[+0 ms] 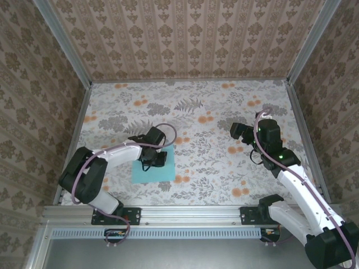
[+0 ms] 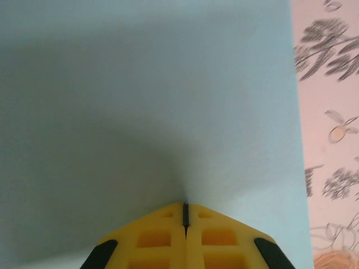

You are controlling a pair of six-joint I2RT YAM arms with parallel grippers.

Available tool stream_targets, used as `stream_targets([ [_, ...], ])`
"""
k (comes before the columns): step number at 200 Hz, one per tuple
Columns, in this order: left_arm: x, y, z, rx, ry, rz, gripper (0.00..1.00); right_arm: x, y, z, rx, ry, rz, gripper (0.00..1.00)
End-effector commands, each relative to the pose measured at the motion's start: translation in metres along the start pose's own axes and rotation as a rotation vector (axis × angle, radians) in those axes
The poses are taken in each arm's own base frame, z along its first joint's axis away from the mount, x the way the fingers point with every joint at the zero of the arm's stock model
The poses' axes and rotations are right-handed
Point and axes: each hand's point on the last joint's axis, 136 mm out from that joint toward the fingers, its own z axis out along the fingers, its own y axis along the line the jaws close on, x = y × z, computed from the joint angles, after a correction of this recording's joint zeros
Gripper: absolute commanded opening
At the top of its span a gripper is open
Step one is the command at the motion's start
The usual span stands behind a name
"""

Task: Fold a paper plane with a square sheet of paper (fold left side to right side)
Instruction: Move the square sheet of paper to the center of the table.

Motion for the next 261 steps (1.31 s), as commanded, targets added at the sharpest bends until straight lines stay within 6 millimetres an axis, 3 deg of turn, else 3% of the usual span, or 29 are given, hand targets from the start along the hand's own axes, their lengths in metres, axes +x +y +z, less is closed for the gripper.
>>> stream_targets([
  [1,-0.001,-0.01,0.011,0.013,0.029,0.017,0.0,-0.005,-0.001,-0.007,0.021,-0.017,0.005,1.0],
  [38,-0.011,-0.032,0.022,0.047,0.044,0.049,0.0,-0.005,-0.001,-0.007,0.024,-0.016,0.0,1.0],
  [124,-0.061,-0.103,0.052,0.135,0.071,0.125,0.0,0.005,-0.003,-0.004,0.035,0.018,-0.004,1.0],
  [170,-0.086,-0.122,0.06,0.179,0.055,0.114,0.0,0.009,-0.002,-0.003,0.031,0.032,-0.002,1.0],
  [202,-0.092,-0.131,0.067,0.205,0.062,0.108,0.0,0.012,-0.003,-0.001,0.034,0.045,-0.01,1.0],
  [261,-0.104,-0.139,0.046,0.236,0.01,0.126,0.0,0.016,0.001,0.005,0.031,0.072,-0.015,1.0],
])
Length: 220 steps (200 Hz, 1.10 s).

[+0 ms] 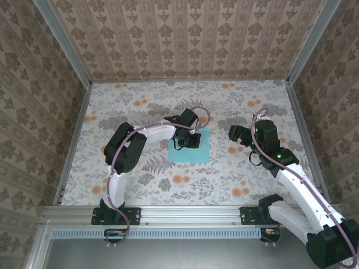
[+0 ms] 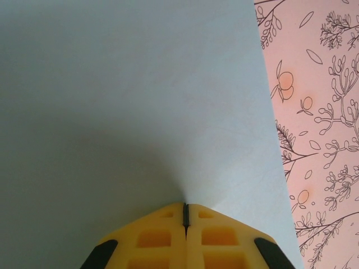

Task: Fold a paper plane with a square sheet of paper (fold left side to right side)
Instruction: Move the square sheet of paper to the center of the table, then pick up the square sheet of paper from the center of the table.

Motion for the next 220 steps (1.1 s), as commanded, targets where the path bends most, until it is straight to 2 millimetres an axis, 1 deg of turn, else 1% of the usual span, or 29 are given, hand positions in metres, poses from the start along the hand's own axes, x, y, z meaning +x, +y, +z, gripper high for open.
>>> stream_targets([
  [1,0.003,-0.001,-0.004,-0.003,0.015,-0.006,0.0,0.0,0.002,0.0,0.006,0.013,0.004,1.0],
  [15,-0.004,-0.005,-0.017,0.005,-0.013,0.006,0.0,0.001,0.004,0.002,0.004,0.022,0.0,1.0],
  [31,-0.011,-0.008,-0.038,0.001,-0.056,0.026,0.0,0.002,0.006,0.004,0.003,0.029,-0.005,1.0],
  [42,-0.015,-0.008,-0.052,-0.007,-0.088,0.037,0.15,0.002,0.007,0.005,0.001,0.034,-0.007,1.0],
  [48,-0.015,-0.007,-0.06,-0.01,-0.104,0.043,0.21,0.002,0.009,0.006,-0.001,0.037,-0.011,1.0],
  [58,-0.014,-0.005,-0.073,-0.019,-0.128,0.047,0.37,0.003,0.011,0.007,-0.005,0.044,-0.017,1.0],
  [64,-0.014,-0.003,-0.081,-0.024,-0.145,0.047,0.44,0.003,0.012,0.008,-0.008,0.047,-0.019,1.0],
  [92,-0.004,0.012,-0.113,-0.041,-0.198,0.031,0.66,0.008,0.023,0.018,-0.028,0.089,-0.04,1.0],
  [108,0.009,0.023,-0.124,-0.035,-0.203,0.006,0.77,0.012,0.033,0.025,-0.04,0.123,-0.061,1.0],
  [117,0.017,0.029,-0.129,-0.03,-0.208,-0.009,0.86,0.015,0.039,0.031,-0.041,0.147,-0.076,1.0],
  [125,0.024,0.033,-0.131,-0.02,-0.209,-0.021,0.9,0.019,0.045,0.037,-0.042,0.17,-0.091,1.0],
  [145,0.037,0.038,-0.131,0.036,-0.208,-0.062,0.92,0.027,0.062,0.054,-0.041,0.227,-0.126,1.0],
  [164,0.046,0.037,-0.122,0.112,-0.191,-0.097,0.9,0.035,0.08,0.073,-0.033,0.271,-0.174,1.0],
  [170,0.048,0.036,-0.119,0.136,-0.184,-0.102,0.89,0.043,0.083,0.084,-0.017,0.304,-0.193,1.0],
  [186,0.05,0.034,-0.109,0.174,-0.164,-0.119,0.84,0.052,0.093,0.104,0.008,0.336,-0.233,1.0],
  [220,0.05,0.04,-0.088,0.19,-0.13,-0.157,0.73,0.069,0.111,0.146,0.027,0.394,-0.264,1.0],
])
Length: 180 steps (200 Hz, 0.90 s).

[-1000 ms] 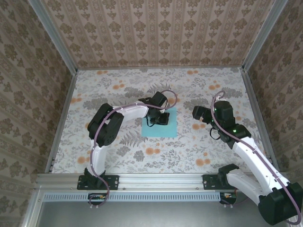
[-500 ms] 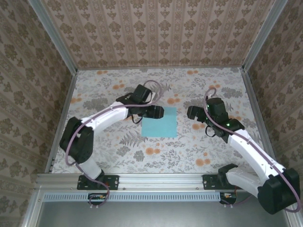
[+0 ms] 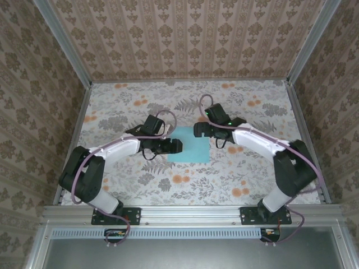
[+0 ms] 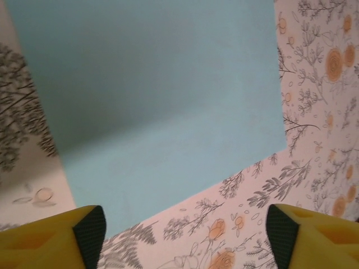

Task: Fold a paper plane with a square sheet of paper (fold left side to right side)
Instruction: Pick up the square sheet of paper from the center of the table.

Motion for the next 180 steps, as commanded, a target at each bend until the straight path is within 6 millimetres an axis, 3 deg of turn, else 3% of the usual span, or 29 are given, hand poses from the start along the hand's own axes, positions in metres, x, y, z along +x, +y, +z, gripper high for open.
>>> stream_targets([
  [1,-0.003,-0.005,0.013,0.068,0.009,-0.027,0.73,-0.004,0.005,0.02,0.041,0.028,-0.026,1.0],
  [38,0.003,0.008,0.032,0.043,0.06,-0.063,0.66,0.0,0.008,0.058,0.077,0.09,-0.04,1.0],
  [75,0.013,0.021,0.04,0.001,0.094,-0.084,0.6,0.016,0.01,0.078,0.075,0.155,-0.028,1.0],
  [130,0.015,0.027,0.047,-0.024,0.114,-0.091,0.51,0.047,0.02,0.088,0.023,0.272,-0.026,1.0],
  [180,0.013,0.027,0.053,-0.032,0.118,-0.087,0.49,0.058,0.039,0.072,-0.031,0.287,-0.044,0.99],
])
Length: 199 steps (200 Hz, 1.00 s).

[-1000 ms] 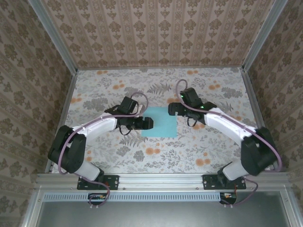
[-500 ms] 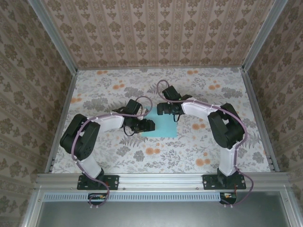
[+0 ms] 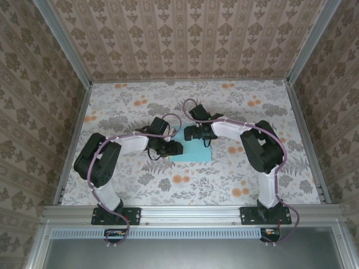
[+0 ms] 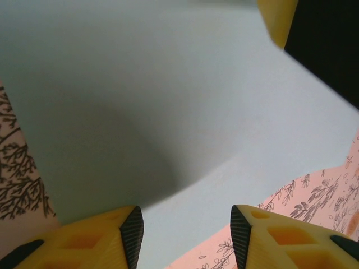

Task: Fold a paper plane with a square sheet of paper (fold left side to right side)
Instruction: Pick up the square sheet of paper from the center of the table.

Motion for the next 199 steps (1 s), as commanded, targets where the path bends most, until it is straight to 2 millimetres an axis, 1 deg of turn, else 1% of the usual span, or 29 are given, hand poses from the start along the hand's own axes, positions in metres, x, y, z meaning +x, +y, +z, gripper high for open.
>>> stream_targets([
  [1,0.005,0.009,0.009,-0.034,0.027,-0.016,0.49,0.03,0.017,-0.006,-0.056,0.098,-0.009,0.99],
  [25,0.003,0.006,0.008,-0.021,0.015,-0.014,0.48,0.033,0.023,-0.014,-0.08,0.103,-0.023,0.92],
  [57,-0.003,-0.001,0.004,0.004,-0.016,0.002,0.49,0.032,0.032,-0.025,-0.129,0.101,-0.03,0.74],
  [90,-0.011,-0.006,-0.01,0.018,-0.059,0.017,0.51,0.025,0.039,-0.037,-0.172,0.076,-0.036,0.57],
  [113,-0.015,-0.007,-0.024,0.028,-0.097,0.03,0.54,0.02,0.046,-0.046,-0.218,0.057,-0.047,0.47],
  [128,-0.018,-0.006,-0.038,0.038,-0.132,0.032,0.57,0.017,0.051,-0.054,-0.263,0.048,-0.048,0.41],
  [149,-0.025,-0.005,-0.064,0.068,-0.212,0.029,0.63,0.011,0.057,-0.071,-0.355,0.016,-0.05,0.38],
  [158,-0.027,-0.006,-0.076,0.095,-0.249,0.028,0.66,0.007,0.06,-0.083,-0.405,-0.014,-0.057,0.38],
  [162,-0.027,-0.009,-0.08,0.11,-0.263,0.038,0.67,0.005,0.061,-0.088,-0.431,-0.028,-0.064,0.38],
  [167,-0.034,-0.003,-0.092,0.121,-0.303,0.02,0.69,0.003,0.062,-0.096,-0.46,-0.046,-0.073,0.37],
  [181,-0.04,-0.011,-0.117,0.183,-0.382,0.043,0.77,-0.002,0.066,-0.119,-0.549,-0.097,-0.112,0.37],
  [195,-0.045,-0.021,-0.141,0.242,-0.46,0.087,0.84,-0.006,0.068,-0.147,-0.641,-0.151,-0.149,0.37],
  [199,-0.044,-0.028,-0.148,0.28,-0.474,0.112,0.86,-0.007,0.068,-0.156,-0.671,-0.165,-0.16,0.37],
])
